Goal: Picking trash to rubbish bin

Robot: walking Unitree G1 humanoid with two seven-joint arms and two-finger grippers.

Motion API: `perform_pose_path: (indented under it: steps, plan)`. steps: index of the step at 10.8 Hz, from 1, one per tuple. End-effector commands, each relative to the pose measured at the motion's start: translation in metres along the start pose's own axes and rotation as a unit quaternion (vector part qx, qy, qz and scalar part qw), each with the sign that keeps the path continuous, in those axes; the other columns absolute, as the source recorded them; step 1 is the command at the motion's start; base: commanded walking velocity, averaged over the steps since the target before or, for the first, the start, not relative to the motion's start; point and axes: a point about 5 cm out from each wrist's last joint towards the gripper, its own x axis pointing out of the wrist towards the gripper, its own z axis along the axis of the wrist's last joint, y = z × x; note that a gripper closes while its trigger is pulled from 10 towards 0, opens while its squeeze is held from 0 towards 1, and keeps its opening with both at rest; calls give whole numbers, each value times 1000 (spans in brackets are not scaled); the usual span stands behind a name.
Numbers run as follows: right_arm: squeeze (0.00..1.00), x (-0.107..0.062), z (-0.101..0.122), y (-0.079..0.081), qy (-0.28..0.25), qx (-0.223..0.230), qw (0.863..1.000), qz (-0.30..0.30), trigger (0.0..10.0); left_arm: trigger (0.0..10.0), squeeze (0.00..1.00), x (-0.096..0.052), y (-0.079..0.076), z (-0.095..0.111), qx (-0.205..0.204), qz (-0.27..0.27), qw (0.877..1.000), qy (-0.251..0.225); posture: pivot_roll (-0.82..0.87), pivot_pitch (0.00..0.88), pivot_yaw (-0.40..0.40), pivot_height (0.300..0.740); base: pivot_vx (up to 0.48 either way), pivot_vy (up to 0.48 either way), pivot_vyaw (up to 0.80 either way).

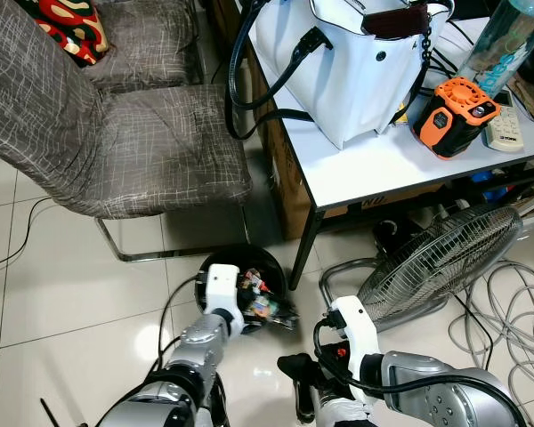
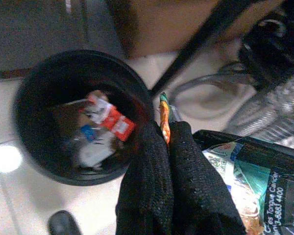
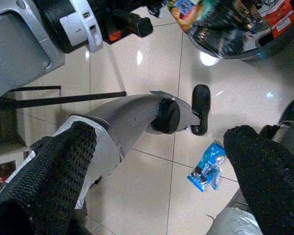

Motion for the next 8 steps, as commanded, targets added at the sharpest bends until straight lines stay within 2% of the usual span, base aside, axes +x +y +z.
perform_pose_path:
  steps: [1,2,3,4,8]
  plan:
    - [1000,0,-3,3,4,-1,1000,4,10000,10000,0,-3,4,-9,3,13,1000,18,-250,309,5,740,0,0,0]
    - [1000,0,-3,4,4,-2,1000,5,10000,10000,0,-3,7,-8,6,22,1000,17,-251,313,6,740,0,0,0]
    - [1000,0,-2,5,0,-3,1000,7,10000,10000,0,-3,16,-1,4,61,998,2,-255,314,8,740,0,0,0]
    - [1000,0,-2,5,-1,-3,1000,7,10000,10000,0,-2,18,2,-6,71,997,-3,-257,314,7,740,0,0,0]
    - [1000,0,-3,5,0,-5,1000,8,10000,10000,0,4,8,14,-24,66,997,-18,-260,315,8,740,0,0,0]
